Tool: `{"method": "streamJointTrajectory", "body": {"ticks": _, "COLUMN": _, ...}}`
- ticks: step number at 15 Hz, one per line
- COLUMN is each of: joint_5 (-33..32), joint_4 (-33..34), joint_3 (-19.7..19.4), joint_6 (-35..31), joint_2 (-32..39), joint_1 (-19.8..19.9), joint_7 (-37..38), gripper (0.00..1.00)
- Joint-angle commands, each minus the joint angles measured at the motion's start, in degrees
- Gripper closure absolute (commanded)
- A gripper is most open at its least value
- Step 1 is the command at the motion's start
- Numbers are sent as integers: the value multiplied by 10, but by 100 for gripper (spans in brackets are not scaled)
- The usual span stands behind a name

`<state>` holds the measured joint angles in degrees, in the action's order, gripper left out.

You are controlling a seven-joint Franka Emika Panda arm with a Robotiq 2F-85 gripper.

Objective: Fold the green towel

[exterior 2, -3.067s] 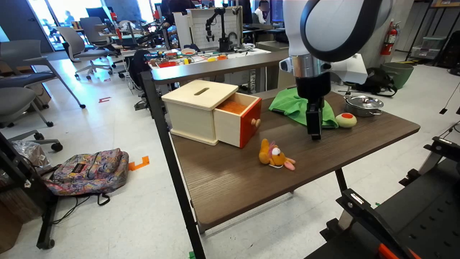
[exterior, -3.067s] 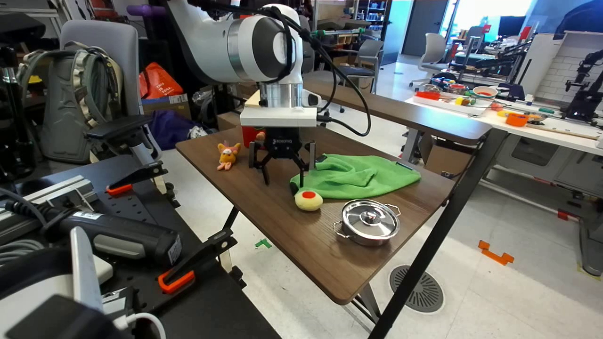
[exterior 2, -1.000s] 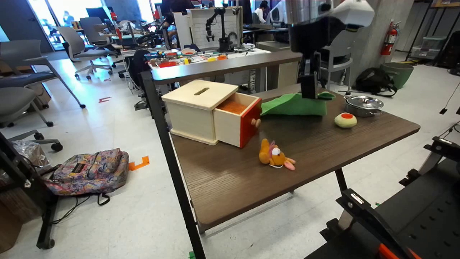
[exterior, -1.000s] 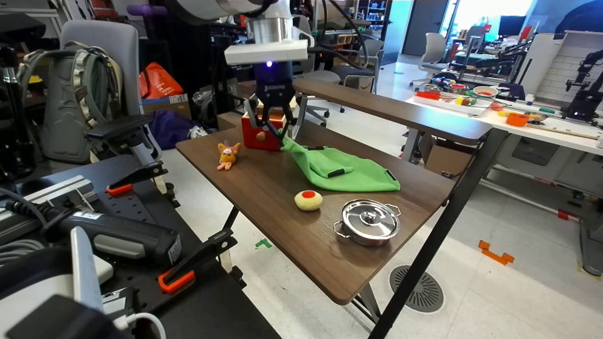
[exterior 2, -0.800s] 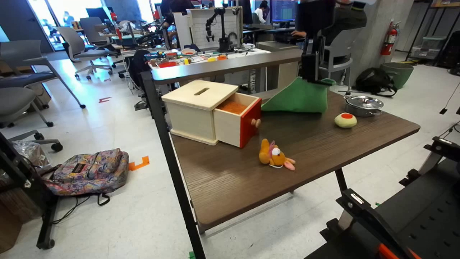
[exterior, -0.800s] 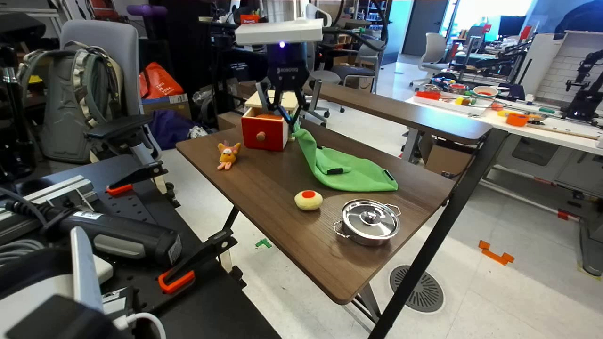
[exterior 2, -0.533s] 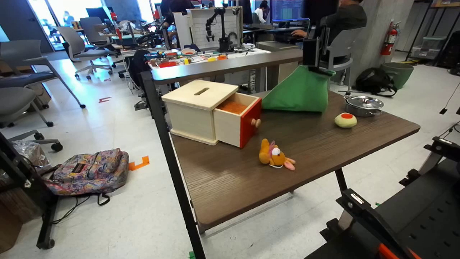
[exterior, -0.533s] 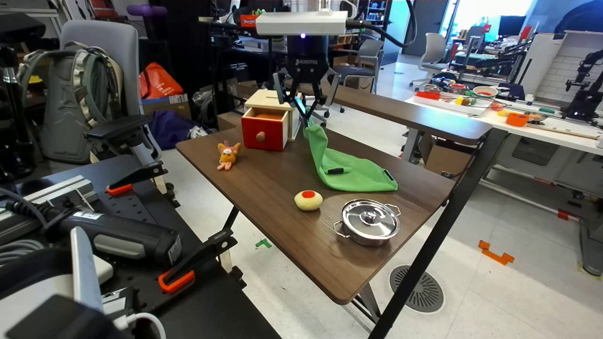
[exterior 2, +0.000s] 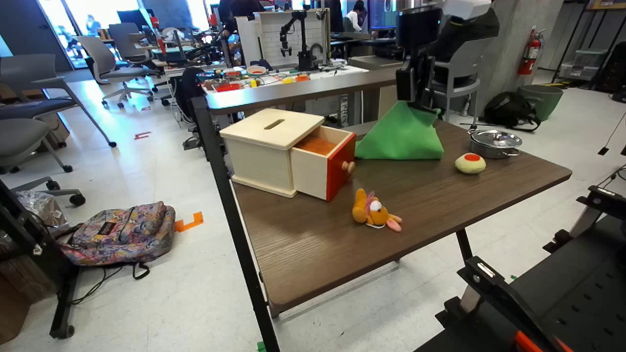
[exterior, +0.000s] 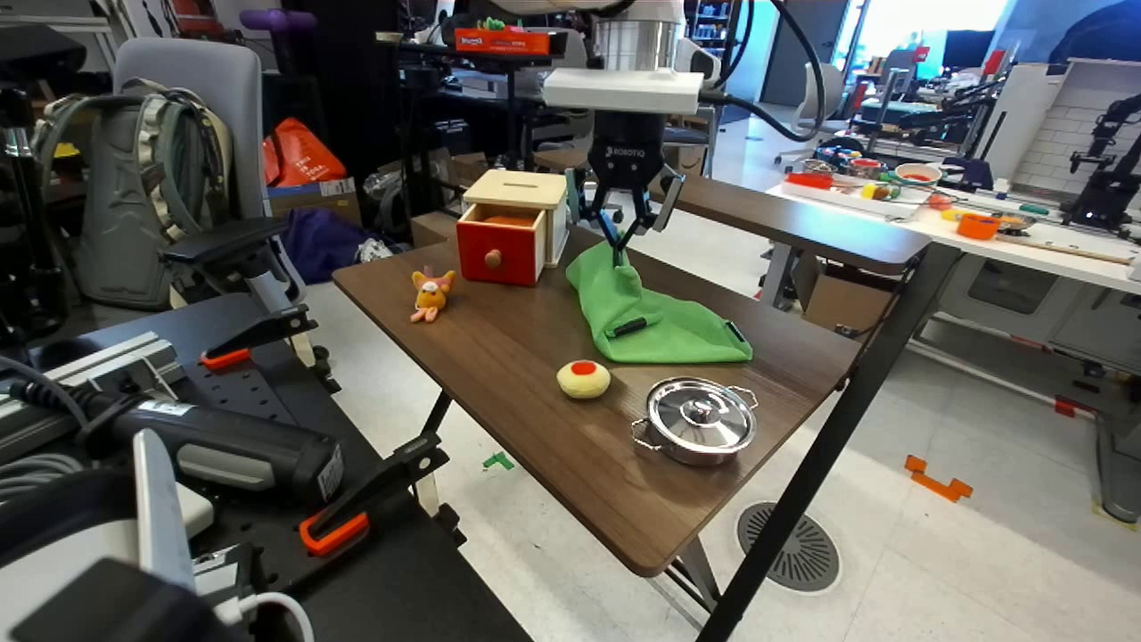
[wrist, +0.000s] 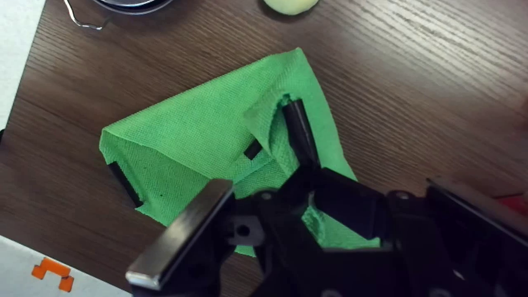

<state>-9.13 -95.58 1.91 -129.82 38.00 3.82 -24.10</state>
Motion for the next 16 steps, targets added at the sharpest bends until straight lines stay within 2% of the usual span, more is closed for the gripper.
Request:
{"method": "streamJointTrajectory", "body": {"ticks": 1, "joint_5": -5, "joint_4": 117, "joint_3": -14, "joint_6": 61, "joint_2": 78, "joint_1": -8, "joint_7": 33, "gripper": 97}}
{"method": "streamJointTrajectory", "body": {"ticks": 6, "joint_5": -9, "joint_4": 211, "joint_3": -25, "joint_6": 119, "joint_2": 150, "joint_1": -8, "joint_7": 49, "gripper": 97}}
{"method": "streamJointTrajectory", "body": {"ticks": 15, "joint_5": -48, "joint_4": 301, "joint_3": -56, "joint_6": 155, "joint_2": 237, "joint_1": -22, "joint_7": 79, "gripper": 97}}
{"method": "streamJointTrajectory", "body": {"ticks": 16, "joint_5": -47, "joint_4": 307, "joint_3": -55, "joint_6": 152, "joint_2": 241, "joint_1": -22, "joint_7": 83, "gripper": 64}}
